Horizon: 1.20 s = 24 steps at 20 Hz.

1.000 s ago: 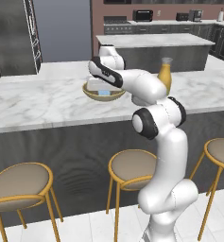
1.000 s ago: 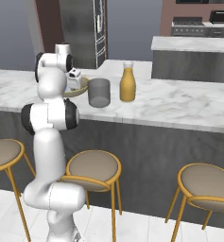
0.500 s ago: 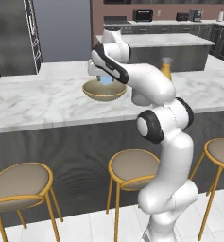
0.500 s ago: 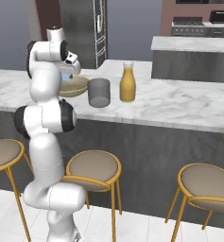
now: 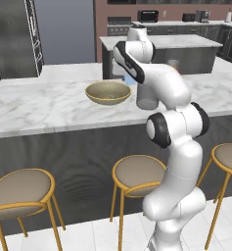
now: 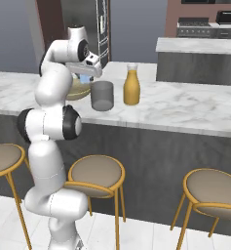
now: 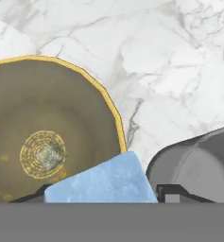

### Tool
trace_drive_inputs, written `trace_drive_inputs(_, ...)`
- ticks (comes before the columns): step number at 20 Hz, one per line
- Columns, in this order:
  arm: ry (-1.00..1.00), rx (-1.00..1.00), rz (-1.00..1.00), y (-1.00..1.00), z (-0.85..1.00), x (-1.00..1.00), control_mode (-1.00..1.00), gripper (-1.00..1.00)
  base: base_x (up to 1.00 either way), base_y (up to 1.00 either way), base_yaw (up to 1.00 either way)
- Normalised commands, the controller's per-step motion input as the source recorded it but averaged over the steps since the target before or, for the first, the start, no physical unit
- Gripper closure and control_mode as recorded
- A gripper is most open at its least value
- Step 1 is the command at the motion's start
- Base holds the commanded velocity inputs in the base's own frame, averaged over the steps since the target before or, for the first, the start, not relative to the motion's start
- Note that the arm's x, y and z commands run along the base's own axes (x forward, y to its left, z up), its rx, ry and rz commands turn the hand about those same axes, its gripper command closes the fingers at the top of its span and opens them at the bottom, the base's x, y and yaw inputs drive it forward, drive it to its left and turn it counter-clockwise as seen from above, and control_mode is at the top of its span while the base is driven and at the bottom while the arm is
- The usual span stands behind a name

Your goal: There are two ice cubes in the ice bowl. Place both ice cubes in the glass cup.

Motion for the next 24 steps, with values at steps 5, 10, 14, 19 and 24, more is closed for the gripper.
trace_drive_inputs(5, 0.05, 0.0, -0.16, -0.86, 0.31, 0.2, -1.0, 1.0, 0.0, 0.0, 0.0)
trace_drive_inputs(10, 0.0, 0.01, -0.08, -0.47, 0.34, 0.01, -1.0, 1.0, 0.0, 0.0, 0.0)
trace_drive_inputs(14, -0.01, 0.0, 0.0, 0.0, 0.45, 0.01, -1.0, 1.0, 0.0, 0.0, 0.0)
trace_drive_inputs(19, -0.02, 0.0, 0.0, 0.0, 0.2, -0.19, -1.0, 1.0, 0.0, 0.0, 0.0)
trace_drive_inputs(24, 0.0, 0.0, 0.0, -0.22, -0.31, -0.75, -1.0, 1.0, 0.0, 0.0, 0.0)
